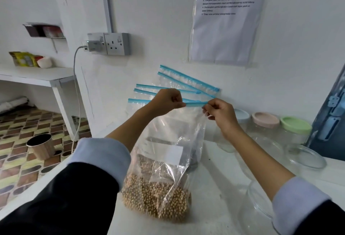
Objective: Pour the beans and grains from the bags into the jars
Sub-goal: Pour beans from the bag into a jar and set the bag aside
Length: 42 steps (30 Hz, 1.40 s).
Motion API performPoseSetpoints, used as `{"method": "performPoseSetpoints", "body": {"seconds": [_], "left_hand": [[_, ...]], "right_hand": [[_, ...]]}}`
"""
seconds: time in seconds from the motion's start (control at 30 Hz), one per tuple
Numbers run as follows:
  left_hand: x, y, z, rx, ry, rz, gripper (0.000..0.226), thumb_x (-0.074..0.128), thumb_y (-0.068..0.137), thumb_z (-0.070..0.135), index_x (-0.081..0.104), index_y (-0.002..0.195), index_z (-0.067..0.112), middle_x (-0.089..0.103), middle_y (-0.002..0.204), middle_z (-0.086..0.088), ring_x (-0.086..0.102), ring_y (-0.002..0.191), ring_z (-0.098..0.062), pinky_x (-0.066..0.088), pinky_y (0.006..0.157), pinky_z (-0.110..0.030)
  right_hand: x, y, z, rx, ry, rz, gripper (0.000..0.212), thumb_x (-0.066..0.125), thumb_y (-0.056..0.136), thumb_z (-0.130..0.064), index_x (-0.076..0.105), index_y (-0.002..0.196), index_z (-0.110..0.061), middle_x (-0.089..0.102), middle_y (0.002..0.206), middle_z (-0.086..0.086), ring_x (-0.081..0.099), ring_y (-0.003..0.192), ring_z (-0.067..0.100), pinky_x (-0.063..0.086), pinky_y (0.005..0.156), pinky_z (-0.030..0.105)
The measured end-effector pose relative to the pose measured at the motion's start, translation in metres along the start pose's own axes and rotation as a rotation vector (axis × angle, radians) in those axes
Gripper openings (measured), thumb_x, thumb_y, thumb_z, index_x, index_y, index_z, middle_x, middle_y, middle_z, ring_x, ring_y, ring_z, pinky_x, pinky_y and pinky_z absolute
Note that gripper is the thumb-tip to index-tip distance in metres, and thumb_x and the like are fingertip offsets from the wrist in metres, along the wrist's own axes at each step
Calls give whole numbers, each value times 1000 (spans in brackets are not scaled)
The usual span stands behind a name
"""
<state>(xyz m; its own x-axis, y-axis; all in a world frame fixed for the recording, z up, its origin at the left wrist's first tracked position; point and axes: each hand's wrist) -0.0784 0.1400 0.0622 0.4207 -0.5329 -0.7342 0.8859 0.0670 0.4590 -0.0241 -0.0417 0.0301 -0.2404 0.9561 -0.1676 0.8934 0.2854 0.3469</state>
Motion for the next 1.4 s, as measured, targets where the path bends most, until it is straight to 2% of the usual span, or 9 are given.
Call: {"method": "performPoseSetpoints", "body": {"seconds": [0.43, 0.63, 0.77, 0.83, 0.9, 1.0, 1.1, 1.2, 1.4], "left_hand": [[-56, -23, -107, -270, 297, 277, 17, 68, 85, 19, 69, 91, 3, 60, 94, -16, 53, 93, -33, 43, 81, -40], [-55, -22, -87, -306, 241, 472, 29, 67, 86, 19, 57, 107, 1, 48, 114, -18, 45, 107, -30, 42, 87, -35], [-50, -26, -52, -445, 78, 486, 32, 53, 95, 31, 57, 88, 0, 59, 91, -14, 54, 76, -22, 47, 69, -30], [-42, -32, -35, -578, -103, 314, 51, 41, 99, 40, 58, 69, 2, 59, 64, -9, 54, 44, -15, 46, 46, -21], [-33, -41, -22, -690, -247, 99, 62, 31, 100, 47, 56, 64, 4, 54, 56, -5, 50, 33, -12, 37, 39, -16], [-22, -47, -15, -782, -445, -43, 62, 26, 100, 49, 56, 71, 3, 55, 63, -7, 52, 44, -15, 39, 50, -19], [-21, -50, -12, -839, -657, 12, 42, 33, 102, 32, 50, 75, 4, 52, 68, -10, 47, 47, -15, 39, 46, -19], [-24, -55, -16, -796, -681, 48, 23, 45, 97, 18, 52, 78, 8, 55, 70, -7, 45, 53, -14, 40, 52, -21], [-27, -62, -20, -699, -816, 49, 43, 48, 94, 48, 59, 98, 7, 60, 92, -14, 55, 85, -25, 50, 84, -34]], "right_hand": [[-17, 10, 19, 149, 48, 20, 23, 53, 93, -3, 60, 74, -10, 63, 72, 2, 55, 66, 11, 44, 61, 18], [-14, 17, 4, 368, 564, -89, 24, 40, 93, -11, 57, 78, -3, 66, 65, 13, 65, 55, 27, 55, 62, 35], [3, 23, -15, 550, 695, -309, 43, 35, 100, -37, 57, 93, -1, 68, 69, 19, 64, 50, 25, 52, 47, 23], [21, 23, -28, 613, 645, -394, 49, 31, 102, -39, 58, 99, 2, 68, 67, 22, 60, 42, 20, 46, 39, 17], [40, 23, -38, 640, 442, -486, 58, 27, 103, -40, 62, 86, 3, 67, 61, 21, 59, 37, 16, 43, 36, 14], [67, 23, -41, 627, 100, -636, 74, 24, 101, -50, 68, 64, -3, 70, 71, 20, 67, 56, 14, 50, 58, 14], [88, 19, -43, 572, -62, -687, 64, 26, 97, -59, 56, 78, -6, 51, 43, 5, 29, 30, 8, 22, 38, 15], [97, 17, -44, 454, -115, -732, 61, 32, 90, -70, 45, 73, -12, 43, 42, 4, 23, 35, 10, 16, 34, 16], [99, 7, -51, 138, -186, -886, 65, 44, 87, -65, 55, 55, -10, 39, 41, 4, 27, 33, 12, 22, 39, 22]]}}
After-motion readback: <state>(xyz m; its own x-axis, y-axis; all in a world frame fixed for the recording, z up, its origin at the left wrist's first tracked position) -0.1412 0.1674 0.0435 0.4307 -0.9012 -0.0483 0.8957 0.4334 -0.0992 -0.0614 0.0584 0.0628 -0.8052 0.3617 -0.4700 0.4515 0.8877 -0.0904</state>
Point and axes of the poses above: each hand's wrist, its own y-axis towards the middle knuckle, its own x-axis out of the palm, z = x × y
